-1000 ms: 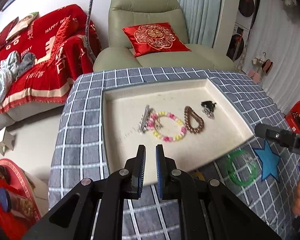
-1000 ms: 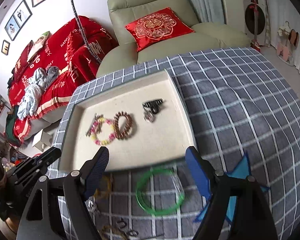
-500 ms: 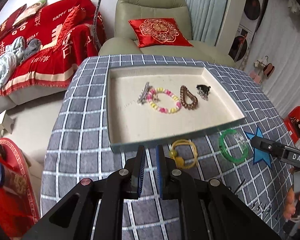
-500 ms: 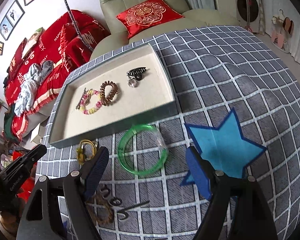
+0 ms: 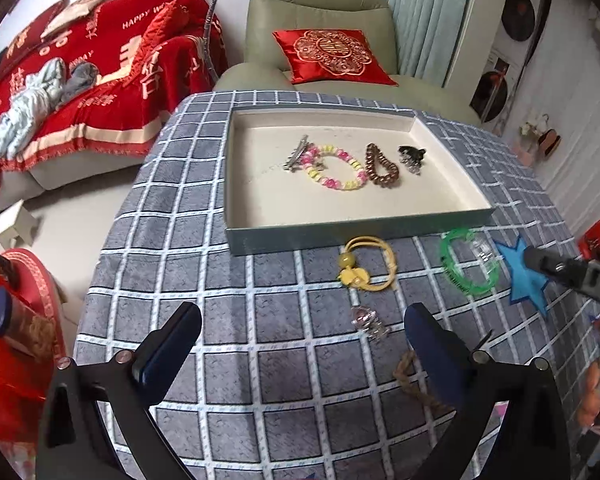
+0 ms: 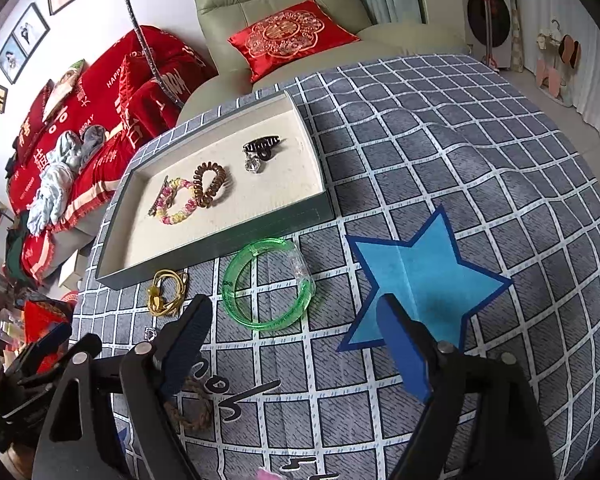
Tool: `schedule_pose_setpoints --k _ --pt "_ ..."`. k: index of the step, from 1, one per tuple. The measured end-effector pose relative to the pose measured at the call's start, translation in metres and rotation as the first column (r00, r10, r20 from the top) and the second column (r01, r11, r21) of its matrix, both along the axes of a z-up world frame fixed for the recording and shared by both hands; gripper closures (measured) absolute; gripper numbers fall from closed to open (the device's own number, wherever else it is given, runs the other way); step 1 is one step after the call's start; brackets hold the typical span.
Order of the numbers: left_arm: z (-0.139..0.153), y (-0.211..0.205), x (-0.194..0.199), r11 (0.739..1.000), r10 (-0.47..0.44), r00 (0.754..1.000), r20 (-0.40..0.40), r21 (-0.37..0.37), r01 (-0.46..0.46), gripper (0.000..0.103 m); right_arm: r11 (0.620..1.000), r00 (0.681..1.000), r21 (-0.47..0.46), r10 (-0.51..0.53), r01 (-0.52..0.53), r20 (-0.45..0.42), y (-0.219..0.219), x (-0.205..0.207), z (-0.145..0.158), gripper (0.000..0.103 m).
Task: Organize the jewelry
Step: 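Withdraw both tools from the tray back over the table, then grasp the green bangle with the right tool while the left tool grasps the small heart charm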
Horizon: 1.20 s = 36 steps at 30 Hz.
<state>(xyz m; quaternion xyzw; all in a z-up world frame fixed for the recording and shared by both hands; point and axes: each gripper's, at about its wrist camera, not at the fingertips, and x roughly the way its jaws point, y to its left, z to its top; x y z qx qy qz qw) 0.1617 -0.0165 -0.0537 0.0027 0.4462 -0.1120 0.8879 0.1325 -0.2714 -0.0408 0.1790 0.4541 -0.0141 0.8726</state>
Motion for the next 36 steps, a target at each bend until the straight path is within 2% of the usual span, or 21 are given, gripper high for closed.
schedule_pose_setpoints --k 3,6,15,20,32,36 --pt "-0.011 -0.002 0.001 1.000 -0.001 1.000 -0.018 0.013 0.001 0.000 1.000 1.000 0.017 0.011 -0.011 0.022 0.000 -0.004 0.001 0.000" --pt "-0.015 0.001 0.003 1.000 0.005 0.999 -0.045 0.020 -0.004 0.000 0.999 1.000 0.029 0.025 -0.025 0.003 0.002 -0.005 0.000 0.000" --pt "-0.028 0.001 0.005 1.000 0.001 0.992 -0.123 -0.002 -0.001 0.000 0.999 0.997 -0.035 0.027 -0.030 -0.075 0.001 -0.007 -0.011 0.000" --pt "-0.028 -0.009 0.008 1.000 -0.003 0.990 -0.138 -0.019 0.000 0.000 0.994 0.996 -0.109 0.021 -0.031 -0.090 0.005 -0.005 -0.017 0.000" --pt "-0.036 -0.032 0.012 1.000 0.013 0.985 -0.174 -0.014 -0.015 0.000 0.989 0.995 -0.147 0.012 -0.027 -0.101 0.000 0.006 -0.024 0.000" --pt "-0.039 -0.038 0.015 1.000 0.022 0.985 -0.173 0.010 -0.020 0.000 0.985 0.994 -0.166 0.018 -0.037 -0.112 0.001 0.013 -0.028 0.000"
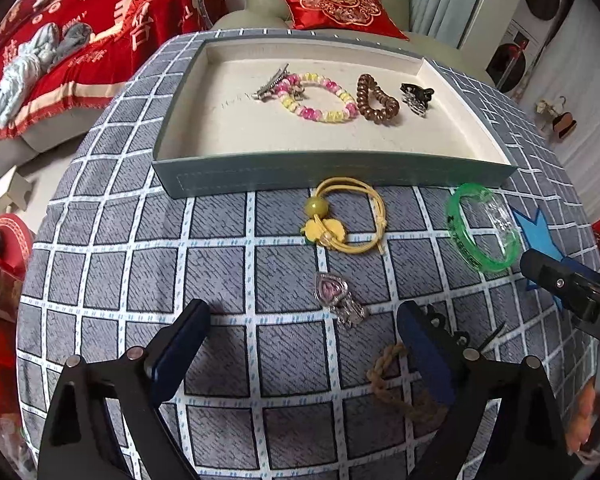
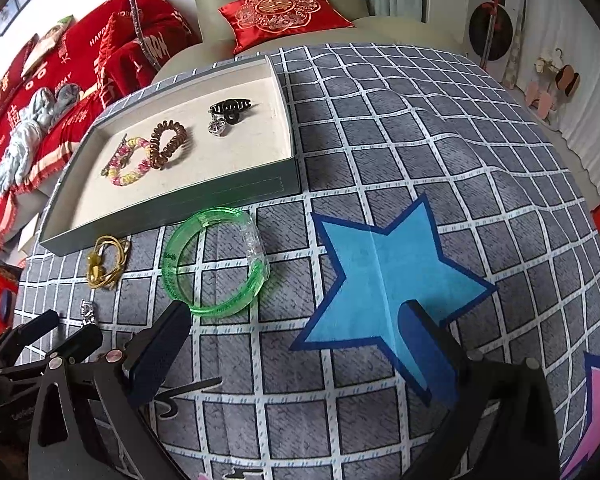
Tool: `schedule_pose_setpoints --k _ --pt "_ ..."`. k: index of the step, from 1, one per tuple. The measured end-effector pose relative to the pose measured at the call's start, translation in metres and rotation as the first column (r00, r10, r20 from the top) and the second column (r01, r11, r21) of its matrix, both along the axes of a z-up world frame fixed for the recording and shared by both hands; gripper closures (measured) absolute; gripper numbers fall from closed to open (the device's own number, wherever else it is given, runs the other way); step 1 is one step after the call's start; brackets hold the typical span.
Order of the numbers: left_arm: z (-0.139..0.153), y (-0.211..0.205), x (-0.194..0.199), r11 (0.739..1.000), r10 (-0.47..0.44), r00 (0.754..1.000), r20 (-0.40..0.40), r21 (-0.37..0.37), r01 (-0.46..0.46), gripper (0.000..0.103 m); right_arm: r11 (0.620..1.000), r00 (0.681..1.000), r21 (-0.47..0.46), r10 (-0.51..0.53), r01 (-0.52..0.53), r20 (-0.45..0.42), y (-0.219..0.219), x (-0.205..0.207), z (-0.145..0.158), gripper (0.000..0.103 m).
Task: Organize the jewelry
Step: 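Grasp the green bangle with the right tool while the left tool grasps the small heart charm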
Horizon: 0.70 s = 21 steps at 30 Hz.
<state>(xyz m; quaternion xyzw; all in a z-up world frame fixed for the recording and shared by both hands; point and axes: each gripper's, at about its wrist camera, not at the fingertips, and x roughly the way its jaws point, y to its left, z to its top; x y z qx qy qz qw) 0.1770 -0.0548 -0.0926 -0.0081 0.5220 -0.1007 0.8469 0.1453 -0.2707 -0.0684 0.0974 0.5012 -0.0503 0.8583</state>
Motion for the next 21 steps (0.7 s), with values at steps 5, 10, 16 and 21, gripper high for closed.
schedule_pose_setpoints --k 5,10,16,21 --pt "0.001 -0.004 0.002 1.000 0.012 1.000 0.005 0.006 -0.012 0.000 0.999 1.000 -0.029 0.020 -0.020 -0.002 0.005 0.011 -0.003 0.001" --pt "0.000 -0.012 0.001 0.999 0.010 1.000 0.015 0.035 -0.010 0.000 0.998 0.999 -0.039 0.041 -0.041 -0.013 0.013 0.020 -0.008 0.008" --pt "0.000 -0.021 -0.006 0.996 -0.019 0.999 0.045 0.089 0.015 0.008 0.996 0.998 -0.072 0.059 -0.061 -0.024 0.023 0.026 -0.014 0.014" --pt "0.006 -0.025 -0.009 0.995 -0.048 0.998 0.045 0.088 0.044 0.026 0.989 0.997 -0.128 0.077 -0.079 -0.021 0.029 0.029 -0.014 0.031"
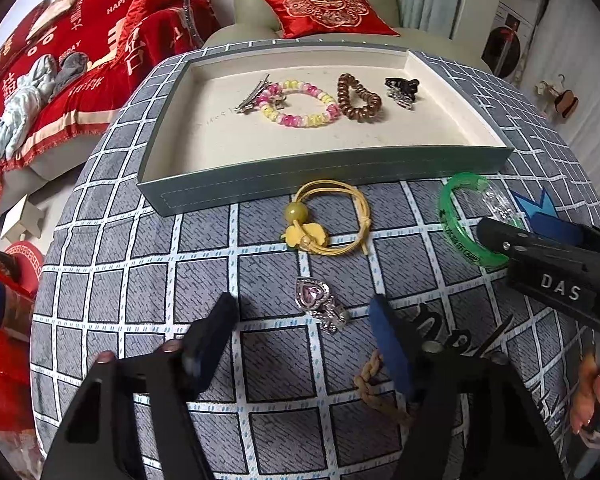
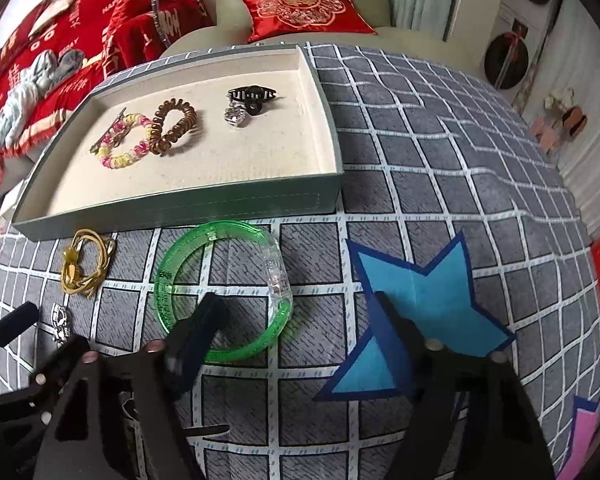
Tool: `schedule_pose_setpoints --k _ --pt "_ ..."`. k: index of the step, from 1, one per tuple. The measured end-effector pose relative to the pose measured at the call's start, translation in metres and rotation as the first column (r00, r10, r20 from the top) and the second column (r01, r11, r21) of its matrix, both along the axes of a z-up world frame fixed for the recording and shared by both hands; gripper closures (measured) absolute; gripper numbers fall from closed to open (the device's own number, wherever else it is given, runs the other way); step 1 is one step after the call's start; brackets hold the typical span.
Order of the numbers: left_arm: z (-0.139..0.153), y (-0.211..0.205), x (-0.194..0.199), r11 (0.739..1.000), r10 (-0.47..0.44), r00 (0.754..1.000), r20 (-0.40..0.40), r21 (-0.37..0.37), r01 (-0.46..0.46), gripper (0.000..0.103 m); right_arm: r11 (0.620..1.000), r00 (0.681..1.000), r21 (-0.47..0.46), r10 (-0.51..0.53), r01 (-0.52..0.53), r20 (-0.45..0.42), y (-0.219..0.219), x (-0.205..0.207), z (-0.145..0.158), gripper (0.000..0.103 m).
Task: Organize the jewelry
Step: 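Grasp the green bangle with the right tool while the left tool grasps the small heart charm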
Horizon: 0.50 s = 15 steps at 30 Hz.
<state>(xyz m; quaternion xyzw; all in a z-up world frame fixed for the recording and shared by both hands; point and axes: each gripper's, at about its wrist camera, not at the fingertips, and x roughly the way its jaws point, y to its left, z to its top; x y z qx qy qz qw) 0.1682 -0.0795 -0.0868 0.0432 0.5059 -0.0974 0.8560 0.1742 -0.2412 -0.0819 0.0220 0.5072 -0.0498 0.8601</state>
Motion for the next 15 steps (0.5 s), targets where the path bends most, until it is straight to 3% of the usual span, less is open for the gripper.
schedule_pose_setpoints --k 4,7,9,10,15 --pt "0.003 -0.004 -0.006 0.999 -0.037 0.999 0.008 0.000 0.037 0.058 1.000 1.000 -0.001 0.020 -0.020 0.005 0.005 -0.001 0.002 0.042" --pt "0.003 -0.003 -0.010 0.997 -0.071 0.997 0.013 -0.021 0.071 0.071 1.000 1.000 0.003 0.022 -0.022 0.009 0.007 -0.002 0.003 0.059" --pt "0.004 0.003 -0.012 0.994 -0.078 0.997 0.008 -0.072 0.079 0.071 1.000 1.000 0.007 0.010 -0.010 0.013 0.004 -0.003 0.005 0.083" --pt "0.005 0.006 -0.014 0.992 -0.080 0.997 0.009 -0.100 0.080 0.071 1.000 1.000 0.017 0.004 -0.004 0.013 0.002 -0.004 0.005 0.087" --pt "0.018 0.016 -0.025 0.983 -0.105 0.993 0.045 -0.148 0.110 0.071 0.998 1.000 0.058 -0.012 0.011 0.020 -0.007 -0.011 0.006 0.089"
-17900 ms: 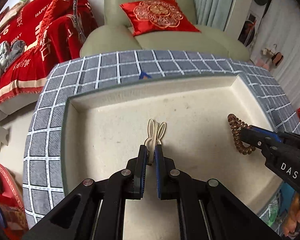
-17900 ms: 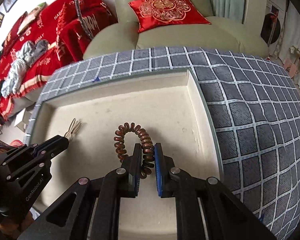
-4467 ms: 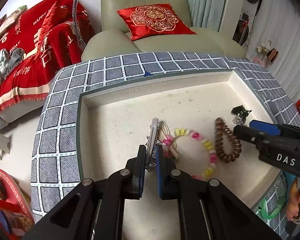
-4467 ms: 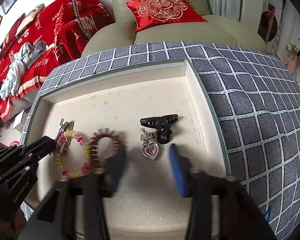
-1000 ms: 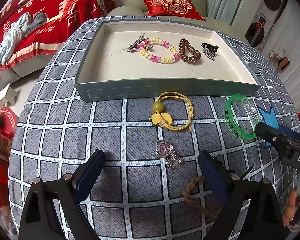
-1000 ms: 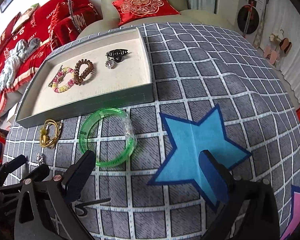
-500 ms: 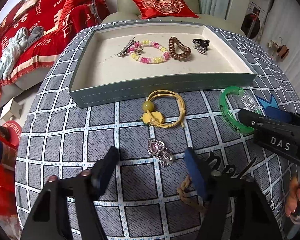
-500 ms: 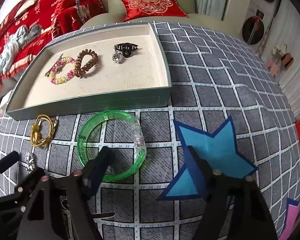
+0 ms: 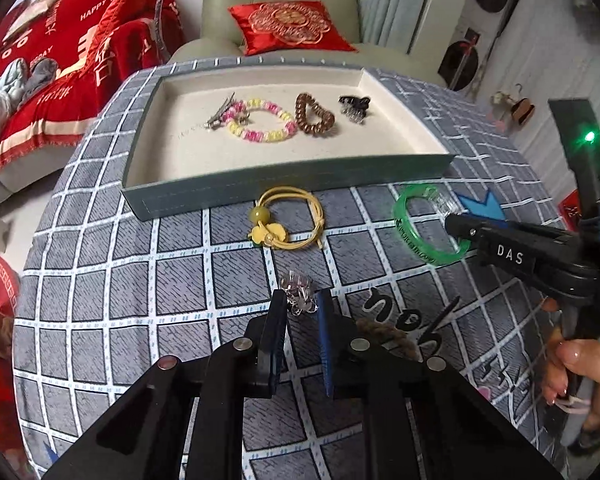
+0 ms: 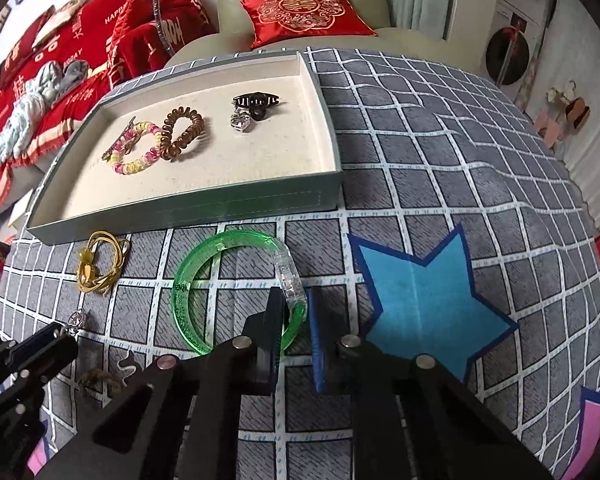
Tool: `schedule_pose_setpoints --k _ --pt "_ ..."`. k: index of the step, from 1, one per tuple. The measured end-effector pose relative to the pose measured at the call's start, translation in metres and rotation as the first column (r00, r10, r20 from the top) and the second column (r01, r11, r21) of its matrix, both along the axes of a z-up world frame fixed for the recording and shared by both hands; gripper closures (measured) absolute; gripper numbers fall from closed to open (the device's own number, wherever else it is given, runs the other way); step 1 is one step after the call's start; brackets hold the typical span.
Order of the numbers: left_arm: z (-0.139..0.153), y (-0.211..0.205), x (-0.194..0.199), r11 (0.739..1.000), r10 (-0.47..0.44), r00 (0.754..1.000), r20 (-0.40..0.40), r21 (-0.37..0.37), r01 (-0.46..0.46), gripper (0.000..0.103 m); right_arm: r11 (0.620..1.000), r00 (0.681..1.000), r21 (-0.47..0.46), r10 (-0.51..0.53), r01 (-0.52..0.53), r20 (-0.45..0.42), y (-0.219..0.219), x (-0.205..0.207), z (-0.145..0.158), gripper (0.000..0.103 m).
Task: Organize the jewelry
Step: 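Grasp the green bangle with the right tool while the left tool grasps the small heart charm, then carry the green bangle and heart charm over the tray with both tools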
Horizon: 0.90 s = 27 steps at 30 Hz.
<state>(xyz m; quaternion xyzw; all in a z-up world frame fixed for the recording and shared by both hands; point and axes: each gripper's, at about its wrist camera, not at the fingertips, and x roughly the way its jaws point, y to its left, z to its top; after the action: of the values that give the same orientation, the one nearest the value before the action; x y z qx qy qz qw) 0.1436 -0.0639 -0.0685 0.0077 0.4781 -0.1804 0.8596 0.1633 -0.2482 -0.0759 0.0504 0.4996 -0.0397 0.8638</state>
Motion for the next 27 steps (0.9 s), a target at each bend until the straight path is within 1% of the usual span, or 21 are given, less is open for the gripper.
schedule_pose_setpoints --k 7,11,17,23,27 --pt "0.013 0.008 -0.003 1.000 -0.018 1.000 0.013 -0.025 0.019 0.071 0.999 1.000 0.046 -0.001 0.000 0.026 -0.012 -0.015 0.010 0.089" --pt "0.021 0.011 -0.005 0.999 -0.038 0.999 0.036 -0.037 0.039 0.071 0.999 0.999 0.052 -0.005 0.002 0.045 -0.015 -0.024 0.021 0.089" --pt "0.036 0.018 -0.005 0.997 -0.038 0.998 0.059 -0.067 0.042 0.071 0.997 0.997 0.083 -0.010 0.004 0.079 -0.016 -0.030 0.040 0.089" --pt "0.062 0.022 0.005 0.994 -0.046 0.993 0.109 -0.097 0.057 0.071 0.995 0.993 0.101 0.011 -0.023 0.120 -0.006 -0.020 0.064 0.089" --pt "0.075 0.022 0.020 0.992 -0.058 0.987 0.148 -0.102 0.074 0.071 0.996 0.991 0.081 0.031 -0.042 0.131 0.004 -0.003 0.073 0.089"
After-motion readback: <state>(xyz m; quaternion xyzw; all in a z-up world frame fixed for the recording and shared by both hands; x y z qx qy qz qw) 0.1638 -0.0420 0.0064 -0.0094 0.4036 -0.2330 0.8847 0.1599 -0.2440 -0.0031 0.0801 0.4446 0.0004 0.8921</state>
